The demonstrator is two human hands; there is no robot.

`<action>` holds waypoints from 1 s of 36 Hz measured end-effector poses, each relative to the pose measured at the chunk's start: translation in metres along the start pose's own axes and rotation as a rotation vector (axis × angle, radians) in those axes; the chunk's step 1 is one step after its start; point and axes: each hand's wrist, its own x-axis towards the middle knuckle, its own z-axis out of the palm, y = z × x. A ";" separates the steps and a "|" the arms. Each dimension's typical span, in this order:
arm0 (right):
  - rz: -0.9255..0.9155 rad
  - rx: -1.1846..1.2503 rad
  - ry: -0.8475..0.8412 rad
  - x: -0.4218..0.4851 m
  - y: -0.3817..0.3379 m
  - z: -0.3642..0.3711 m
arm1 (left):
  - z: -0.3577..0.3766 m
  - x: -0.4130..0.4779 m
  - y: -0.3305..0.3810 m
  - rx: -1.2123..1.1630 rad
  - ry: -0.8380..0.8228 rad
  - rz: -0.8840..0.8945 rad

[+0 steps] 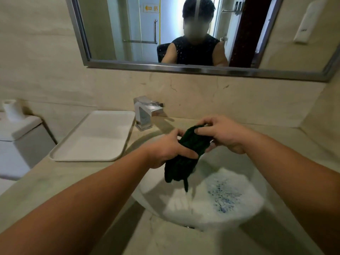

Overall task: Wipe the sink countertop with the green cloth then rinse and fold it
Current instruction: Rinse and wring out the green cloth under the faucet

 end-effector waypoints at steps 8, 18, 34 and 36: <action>0.200 0.142 0.144 -0.052 0.014 -0.039 | 0.040 -0.030 -0.005 0.564 0.066 -0.054; 0.403 0.186 0.215 -0.097 0.011 -0.026 | 0.104 -0.037 0.032 1.017 0.195 0.271; -0.547 -1.156 0.331 -0.125 0.019 0.007 | 0.072 -0.045 0.058 -0.281 -0.279 -0.117; -0.744 -1.237 0.522 -0.118 0.020 0.007 | 0.069 -0.047 0.060 -0.326 -0.416 -0.131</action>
